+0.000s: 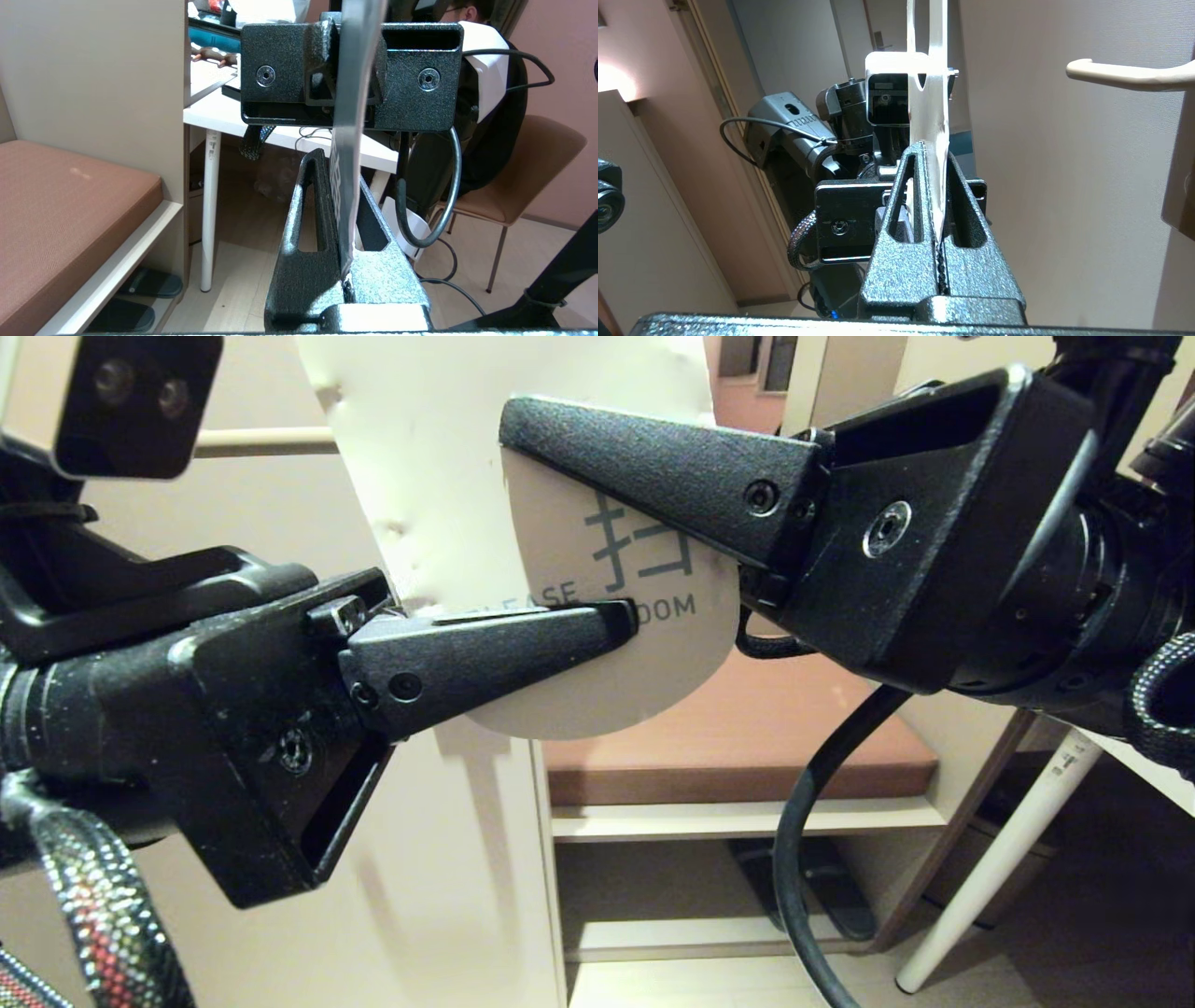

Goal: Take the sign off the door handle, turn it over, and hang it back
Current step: Hand it to the other hand

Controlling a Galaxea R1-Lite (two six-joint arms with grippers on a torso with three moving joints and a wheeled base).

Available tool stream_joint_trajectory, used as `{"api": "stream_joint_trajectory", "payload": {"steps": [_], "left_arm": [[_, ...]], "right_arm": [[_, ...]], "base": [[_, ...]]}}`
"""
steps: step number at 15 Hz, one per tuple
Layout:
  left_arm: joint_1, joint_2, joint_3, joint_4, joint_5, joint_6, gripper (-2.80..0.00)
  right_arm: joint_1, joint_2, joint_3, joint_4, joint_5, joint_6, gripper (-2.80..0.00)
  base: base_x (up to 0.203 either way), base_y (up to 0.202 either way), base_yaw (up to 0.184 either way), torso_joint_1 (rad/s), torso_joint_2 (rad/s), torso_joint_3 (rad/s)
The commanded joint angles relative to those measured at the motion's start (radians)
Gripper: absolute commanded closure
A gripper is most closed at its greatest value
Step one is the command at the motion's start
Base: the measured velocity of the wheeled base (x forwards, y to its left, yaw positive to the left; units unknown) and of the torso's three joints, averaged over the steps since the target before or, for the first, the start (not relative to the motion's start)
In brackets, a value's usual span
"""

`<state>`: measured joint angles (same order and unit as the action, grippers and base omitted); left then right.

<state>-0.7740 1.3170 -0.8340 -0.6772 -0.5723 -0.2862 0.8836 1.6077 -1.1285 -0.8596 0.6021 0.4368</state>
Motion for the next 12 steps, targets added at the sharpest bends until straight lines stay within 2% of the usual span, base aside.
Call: {"api": "stream_joint_trajectory", "payload": {"steps": [1, 12], "left_arm": [[-0.002, -0.006, 0.008, -0.004, -0.004, -0.001, 0.00], [-0.002, -0.025, 0.028, -0.004, -0.003, -0.002, 0.00]], "right_arm": [[0.000, -0.005, 0.006, -0.006, 0.004, 0.002, 0.00], [0.001, -0.017, 0.027, -0.007, 0.005, 0.002, 0.00]], "base": [[0.000, 0.000, 0.000, 0.000, 0.00, 0.000], [0.000, 0.000, 0.000, 0.000, 0.00, 0.000]]}}
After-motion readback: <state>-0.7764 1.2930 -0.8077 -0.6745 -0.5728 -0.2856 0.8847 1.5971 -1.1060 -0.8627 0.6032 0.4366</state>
